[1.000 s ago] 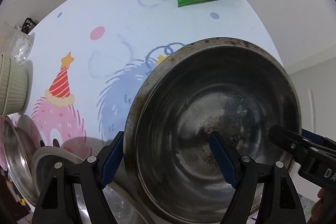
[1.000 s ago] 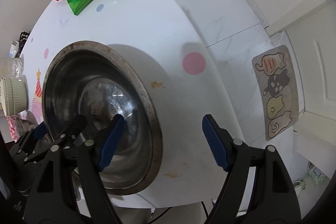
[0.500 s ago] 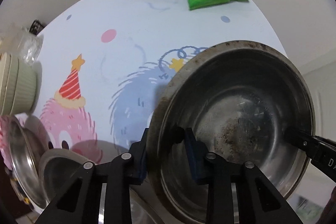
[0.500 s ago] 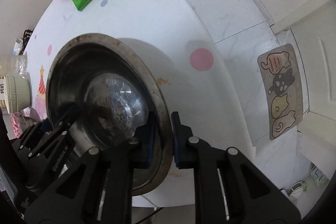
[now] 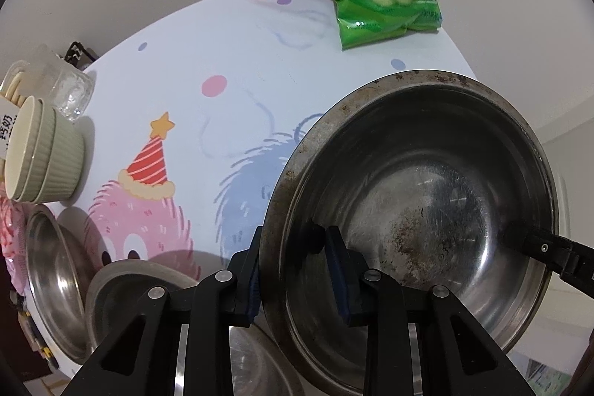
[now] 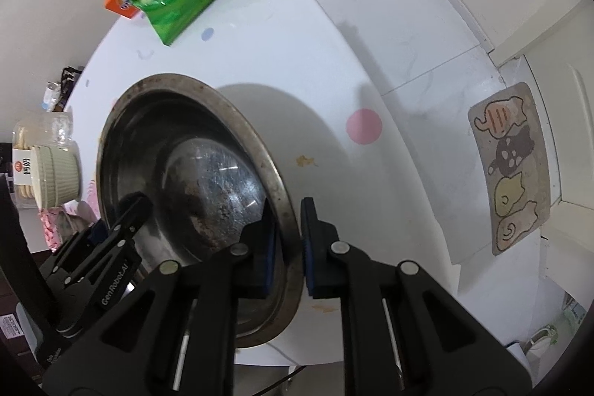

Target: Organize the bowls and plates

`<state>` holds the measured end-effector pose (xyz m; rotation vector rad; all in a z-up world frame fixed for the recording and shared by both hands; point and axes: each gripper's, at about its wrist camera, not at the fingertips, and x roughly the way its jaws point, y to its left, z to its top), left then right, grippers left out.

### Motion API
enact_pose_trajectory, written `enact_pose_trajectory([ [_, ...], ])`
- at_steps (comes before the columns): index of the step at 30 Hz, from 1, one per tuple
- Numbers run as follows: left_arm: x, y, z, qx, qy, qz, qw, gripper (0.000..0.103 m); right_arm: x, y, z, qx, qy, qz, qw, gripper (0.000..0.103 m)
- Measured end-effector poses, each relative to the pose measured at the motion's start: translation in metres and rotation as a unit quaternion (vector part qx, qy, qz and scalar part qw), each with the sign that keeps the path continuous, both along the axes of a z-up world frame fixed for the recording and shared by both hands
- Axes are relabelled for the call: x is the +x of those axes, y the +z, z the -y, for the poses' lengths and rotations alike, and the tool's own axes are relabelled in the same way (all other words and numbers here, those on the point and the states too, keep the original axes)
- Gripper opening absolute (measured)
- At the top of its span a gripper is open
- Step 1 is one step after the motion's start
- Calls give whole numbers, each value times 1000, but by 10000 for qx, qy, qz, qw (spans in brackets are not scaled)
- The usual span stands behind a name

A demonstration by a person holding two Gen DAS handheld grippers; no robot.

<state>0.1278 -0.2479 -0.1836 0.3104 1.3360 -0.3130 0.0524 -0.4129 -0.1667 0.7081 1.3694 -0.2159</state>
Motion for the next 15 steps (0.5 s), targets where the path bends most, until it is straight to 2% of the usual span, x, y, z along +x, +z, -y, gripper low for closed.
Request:
enact_pose_trajectory([
  [7,-6,16,-7,-17,94,94,9999,30,0,9,-4,153,20,187,9997,13],
  [15,-22,49,-35,-119,361,386,9985,30,1,40,-22,134,333,521,9980,13],
])
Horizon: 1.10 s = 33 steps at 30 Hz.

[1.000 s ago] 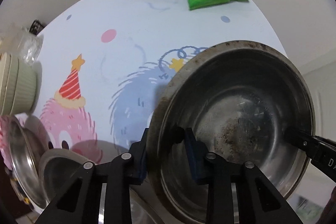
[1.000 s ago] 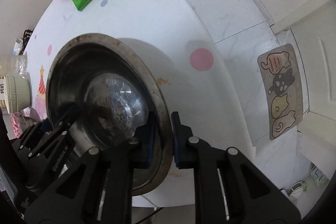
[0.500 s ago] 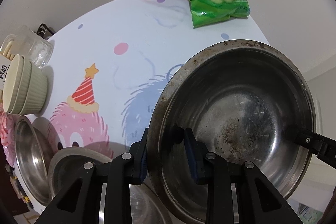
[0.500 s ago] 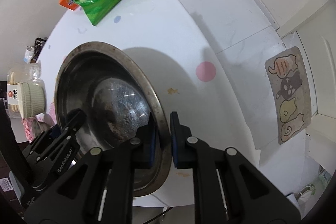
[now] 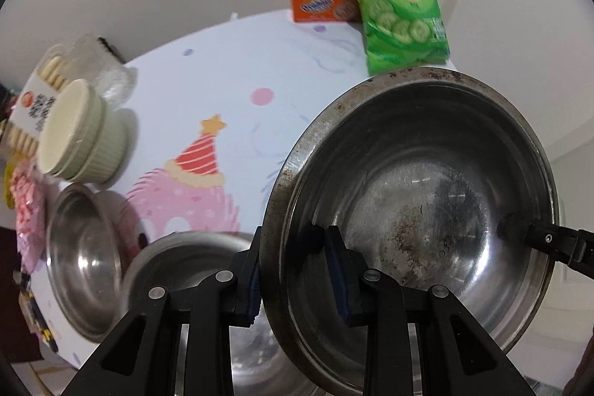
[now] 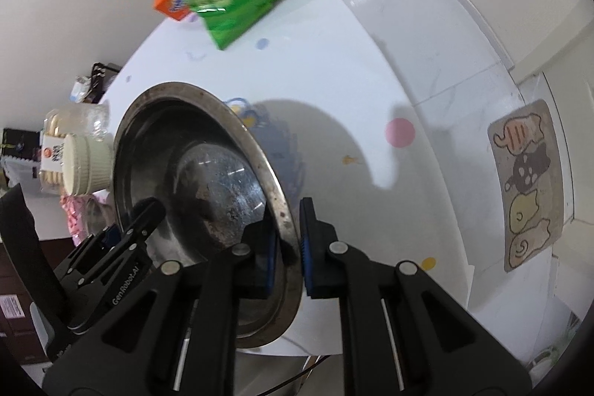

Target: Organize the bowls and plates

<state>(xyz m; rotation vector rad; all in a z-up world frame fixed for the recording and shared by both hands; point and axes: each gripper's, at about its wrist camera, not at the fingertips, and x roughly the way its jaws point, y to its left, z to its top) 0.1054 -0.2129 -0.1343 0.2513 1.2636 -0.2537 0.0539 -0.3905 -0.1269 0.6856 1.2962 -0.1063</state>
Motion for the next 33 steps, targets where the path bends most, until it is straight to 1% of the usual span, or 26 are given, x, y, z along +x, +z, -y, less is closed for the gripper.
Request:
enact_pose_trajectory([
  [4,-11,17,-25,-76,317,136,9994,30,2,18,-18,-76,305,212,9993,13],
  [7,-21,25,-44,-86,556,212,9982,30,6,31,-40,-348,740,367,9960,13],
  [10,-30,30,-63,-108,847,237,9961,30,7,38,-60,-540,1119,455,9912,13],
  [13,-40,32,-82,-106,1127,258,9932,30,8,40,-73,-556,1403,510,9872,13],
  [22,-64,27,-133,-21,1856,210,9824,30,12,35,-120,-456,2176,491,9737,12],
  [27,-70,22,-153,22,2118,152,9772,30,13,27,-144,-365,2496,380,9669,12],
  [33,-74,7,-172,-111,2335,-80,9723,29,14,15,-164,-400,2719,209,9613,12],
])
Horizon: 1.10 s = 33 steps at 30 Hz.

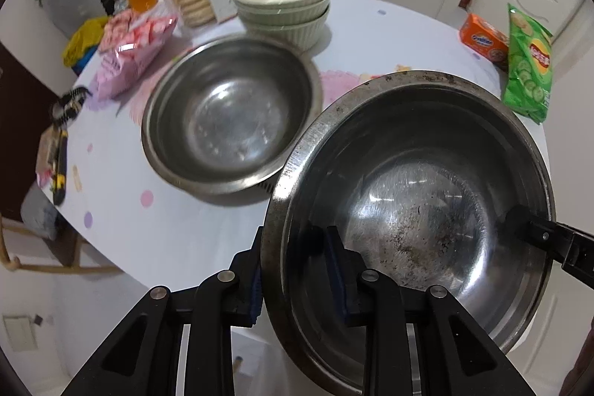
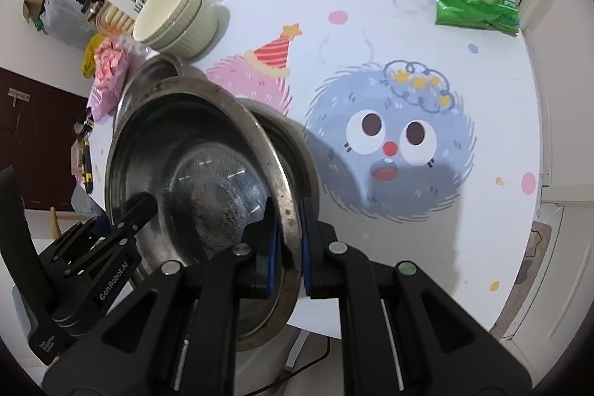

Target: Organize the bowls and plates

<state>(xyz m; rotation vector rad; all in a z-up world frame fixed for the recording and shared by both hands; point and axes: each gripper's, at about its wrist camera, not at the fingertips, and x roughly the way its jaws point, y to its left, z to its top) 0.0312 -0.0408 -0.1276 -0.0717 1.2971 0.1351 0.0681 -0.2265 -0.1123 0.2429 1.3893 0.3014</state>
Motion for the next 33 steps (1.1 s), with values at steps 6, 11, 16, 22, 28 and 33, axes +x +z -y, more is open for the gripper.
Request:
enact_pose_trajectory([
  [6,-1,-12,-5,55,-70,-128,9999,28,2,-15,-8,-22,14,-215,9998,12],
  [11,2,-21,-9,-13,-136,-197,9997,28,3,-21,-11,-95,-32,-302,9995,12],
  [16,11,-30,-5,46,-317,-194,9993,28,9,-29,-10,-129,-144,-322,9993,13],
  [22,23,-49,-6,71,-404,-511,9978,31,15,-40,-8,-104,-321,-401,9986,14],
  [28,24,-43,-8,-11,-349,-455,9984,56,18,-31,-10,-215,-370,-321,9986,46],
  [33,23,-30,-8,8,-399,-316,9987,59,18,-21,-2,-310,-498,-185,9981,60],
])
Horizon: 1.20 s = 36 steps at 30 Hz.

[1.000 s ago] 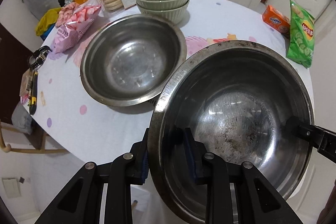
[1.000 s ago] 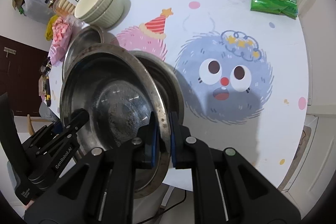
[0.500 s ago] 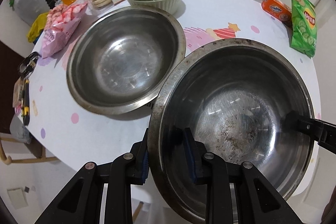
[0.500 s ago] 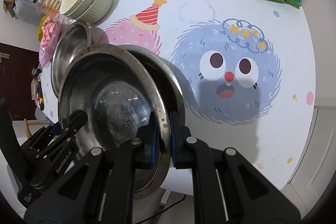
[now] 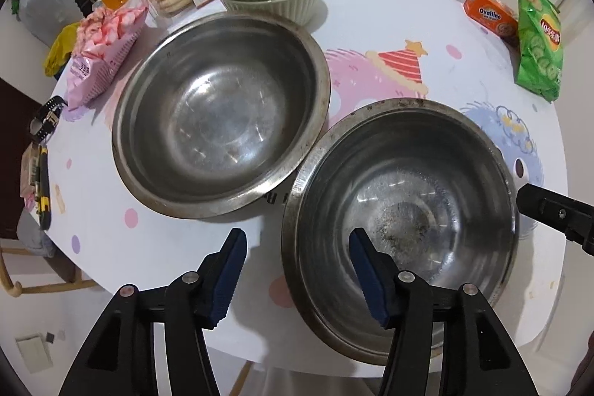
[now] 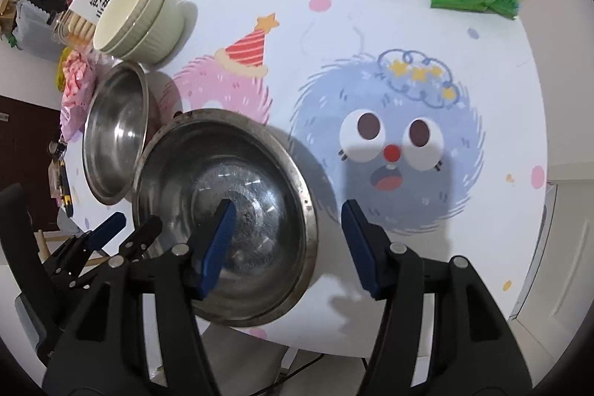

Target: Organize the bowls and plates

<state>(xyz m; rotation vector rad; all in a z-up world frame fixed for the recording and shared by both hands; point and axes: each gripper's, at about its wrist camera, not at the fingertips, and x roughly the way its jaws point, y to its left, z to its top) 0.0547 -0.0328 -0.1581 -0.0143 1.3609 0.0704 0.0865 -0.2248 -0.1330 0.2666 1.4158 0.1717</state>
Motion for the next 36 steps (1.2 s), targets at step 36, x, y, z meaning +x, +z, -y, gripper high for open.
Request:
enact_pose_trajectory([
  [36,-27,13,6,-72,684,72,9976,70,-31,7,-26,-402,759,-18,9963,68],
])
